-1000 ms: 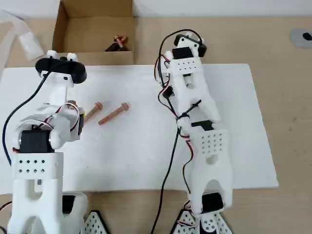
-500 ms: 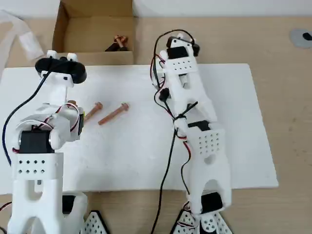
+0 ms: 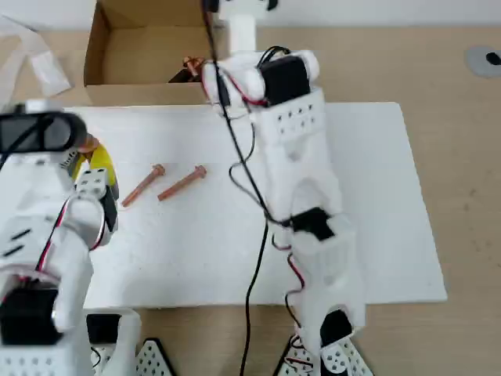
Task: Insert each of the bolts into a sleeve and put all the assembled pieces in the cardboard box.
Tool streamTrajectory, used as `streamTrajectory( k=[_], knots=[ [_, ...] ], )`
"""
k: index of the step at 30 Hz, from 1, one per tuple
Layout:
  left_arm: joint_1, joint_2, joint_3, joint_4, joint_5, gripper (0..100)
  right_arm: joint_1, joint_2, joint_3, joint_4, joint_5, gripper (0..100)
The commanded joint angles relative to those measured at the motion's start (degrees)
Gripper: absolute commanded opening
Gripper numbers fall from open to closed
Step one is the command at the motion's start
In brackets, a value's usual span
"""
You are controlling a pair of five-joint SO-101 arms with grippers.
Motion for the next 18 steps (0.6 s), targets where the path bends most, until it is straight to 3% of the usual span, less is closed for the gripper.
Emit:
streamTrajectory(
  k=[1,8,14,18],
  knots=[
    [-0.26,-5.05,2.55,-4.66,0.53,1,-4.09,-12.00,4.79,1.23,1.05,0.9],
    [-0.26,-12.88,17.76,-18.90,0.88,1,-10.51,-37.49,37.14,1.05,0.97,0.9],
    [0.18,-17.54,25.58,-26.81,0.97,1,-9.01,-55.78,66.51,-3.43,-0.18,0.9],
    [0.26,-17.89,25.93,-29.54,3.87,1,-8.92,-65.01,86.37,-12.57,0.00,0.9]
  ],
)
